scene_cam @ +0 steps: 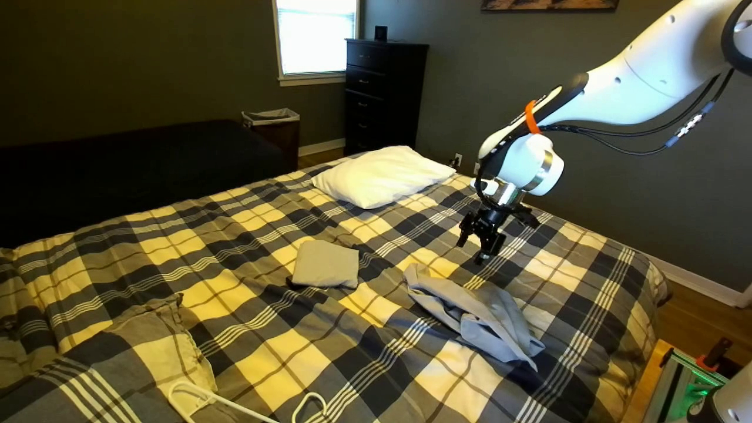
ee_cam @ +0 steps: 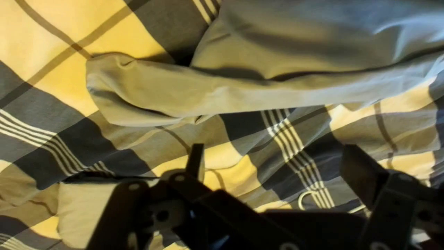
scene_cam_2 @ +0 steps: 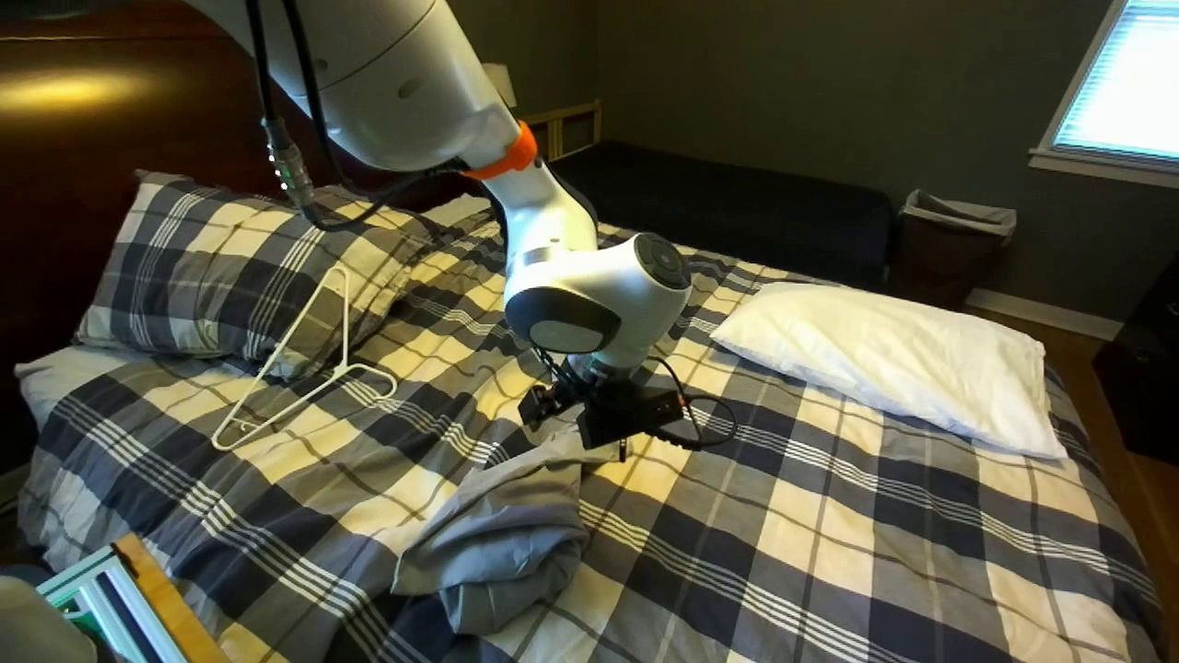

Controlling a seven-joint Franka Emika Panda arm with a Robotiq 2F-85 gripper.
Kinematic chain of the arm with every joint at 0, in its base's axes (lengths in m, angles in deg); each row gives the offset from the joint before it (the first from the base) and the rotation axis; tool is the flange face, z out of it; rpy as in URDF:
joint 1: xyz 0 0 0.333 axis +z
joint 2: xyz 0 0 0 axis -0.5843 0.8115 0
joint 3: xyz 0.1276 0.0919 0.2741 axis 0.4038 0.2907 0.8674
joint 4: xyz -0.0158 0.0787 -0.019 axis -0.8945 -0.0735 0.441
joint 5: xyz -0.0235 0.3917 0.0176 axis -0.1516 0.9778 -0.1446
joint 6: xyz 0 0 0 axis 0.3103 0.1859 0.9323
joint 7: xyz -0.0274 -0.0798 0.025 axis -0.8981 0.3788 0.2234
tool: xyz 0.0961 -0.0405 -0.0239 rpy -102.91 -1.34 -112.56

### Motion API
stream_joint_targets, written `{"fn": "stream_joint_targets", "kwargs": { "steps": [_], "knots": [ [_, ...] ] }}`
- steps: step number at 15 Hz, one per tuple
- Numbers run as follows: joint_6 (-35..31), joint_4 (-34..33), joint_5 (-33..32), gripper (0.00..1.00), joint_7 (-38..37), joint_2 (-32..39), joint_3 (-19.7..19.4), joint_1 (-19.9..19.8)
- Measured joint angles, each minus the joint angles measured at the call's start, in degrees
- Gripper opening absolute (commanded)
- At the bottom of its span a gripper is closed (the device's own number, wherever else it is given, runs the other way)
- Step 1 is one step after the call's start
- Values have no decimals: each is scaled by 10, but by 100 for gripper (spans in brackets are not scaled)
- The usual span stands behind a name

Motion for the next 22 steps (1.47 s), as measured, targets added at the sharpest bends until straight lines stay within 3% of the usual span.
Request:
{"fn": "stream_joint_targets", "kwargs": {
  "steps": [5, 9, 13, 18, 19, 20, 22],
  "knots": [
    [-58, -47, 158, 100, -18, 57, 21, 8],
    [-147, -115, 214, 100, -83, 133, 23, 30],
    [-209, -187, 211, 100, -173, 215, 20, 61],
    [-211, -277, 145, 100, -284, 302, 11, 83],
    [-211, -290, 125, 97, -308, 314, 12, 83],
    [-210, -303, 105, 74, -332, 325, 12, 82],
    [-202, -323, 65, 71, -377, 343, 13, 79]
  ]
}}
